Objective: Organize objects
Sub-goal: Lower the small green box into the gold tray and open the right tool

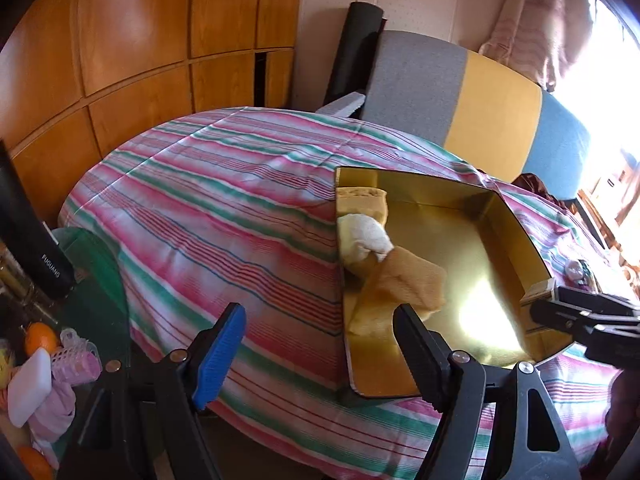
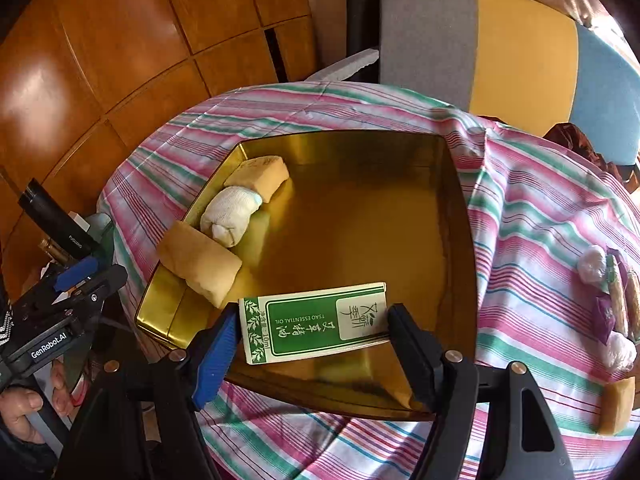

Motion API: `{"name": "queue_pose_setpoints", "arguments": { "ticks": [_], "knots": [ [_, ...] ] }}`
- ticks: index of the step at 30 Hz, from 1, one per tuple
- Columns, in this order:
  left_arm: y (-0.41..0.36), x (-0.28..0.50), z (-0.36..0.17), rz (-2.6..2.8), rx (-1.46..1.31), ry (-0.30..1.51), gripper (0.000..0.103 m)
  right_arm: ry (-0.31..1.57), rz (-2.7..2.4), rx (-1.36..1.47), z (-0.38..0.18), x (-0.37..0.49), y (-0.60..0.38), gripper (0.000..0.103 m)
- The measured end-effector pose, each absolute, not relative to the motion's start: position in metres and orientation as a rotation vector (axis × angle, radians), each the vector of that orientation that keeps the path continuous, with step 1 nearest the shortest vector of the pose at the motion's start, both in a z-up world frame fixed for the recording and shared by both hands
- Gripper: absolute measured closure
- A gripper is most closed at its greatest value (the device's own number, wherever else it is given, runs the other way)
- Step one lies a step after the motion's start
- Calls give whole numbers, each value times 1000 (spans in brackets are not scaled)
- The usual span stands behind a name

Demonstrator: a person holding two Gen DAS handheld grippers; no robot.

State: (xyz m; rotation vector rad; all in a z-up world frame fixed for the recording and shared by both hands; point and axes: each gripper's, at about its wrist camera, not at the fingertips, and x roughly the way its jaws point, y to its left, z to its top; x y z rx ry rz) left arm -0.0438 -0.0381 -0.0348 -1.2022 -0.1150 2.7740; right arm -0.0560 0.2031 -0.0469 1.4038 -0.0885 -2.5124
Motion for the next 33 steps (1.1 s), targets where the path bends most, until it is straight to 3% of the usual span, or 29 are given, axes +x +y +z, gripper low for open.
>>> {"name": "queue_pose_setpoints", "arguments": {
  "ticks": [13, 33],
  "knots": [
    [-69, -43, -38, 2832, -1219, -198, 21, -151, -2273, 1519, -93, -78, 121, 26],
    [-55, -36, -28, 2827, -1160, -127, 19, -265, -2365, 1401, -69, -59, 157, 20]
  ]
}}
